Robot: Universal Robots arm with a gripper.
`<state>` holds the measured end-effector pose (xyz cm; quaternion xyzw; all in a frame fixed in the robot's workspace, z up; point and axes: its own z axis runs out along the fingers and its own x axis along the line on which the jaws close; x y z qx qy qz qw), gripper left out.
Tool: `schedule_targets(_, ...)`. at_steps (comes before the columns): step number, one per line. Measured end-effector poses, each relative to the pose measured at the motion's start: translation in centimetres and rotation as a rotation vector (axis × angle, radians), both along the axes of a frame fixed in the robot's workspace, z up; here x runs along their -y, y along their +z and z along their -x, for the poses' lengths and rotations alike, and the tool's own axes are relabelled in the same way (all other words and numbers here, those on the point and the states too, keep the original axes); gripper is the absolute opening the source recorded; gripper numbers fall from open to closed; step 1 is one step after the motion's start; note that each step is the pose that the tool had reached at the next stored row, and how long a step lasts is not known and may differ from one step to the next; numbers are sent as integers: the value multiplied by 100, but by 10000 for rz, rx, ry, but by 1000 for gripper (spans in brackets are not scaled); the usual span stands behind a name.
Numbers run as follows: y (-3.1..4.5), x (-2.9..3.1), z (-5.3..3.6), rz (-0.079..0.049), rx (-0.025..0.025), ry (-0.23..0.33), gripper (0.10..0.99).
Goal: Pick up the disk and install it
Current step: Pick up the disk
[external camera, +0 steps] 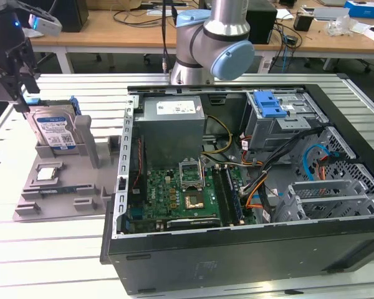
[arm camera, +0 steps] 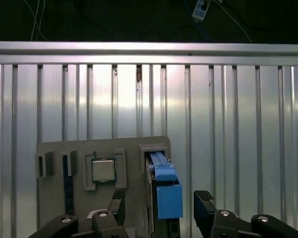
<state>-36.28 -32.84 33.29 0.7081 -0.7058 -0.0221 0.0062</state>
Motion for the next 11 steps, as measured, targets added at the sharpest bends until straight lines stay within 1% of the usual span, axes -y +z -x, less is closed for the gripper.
schedule_targets(6, -98, -32, -5, 38, -3, 531, 659)
schedule_targets(8, -146, -50, -11, 48, -1, 681, 659)
schedule_targets(11, -240, -74, -33, 60, -3, 764, 659)
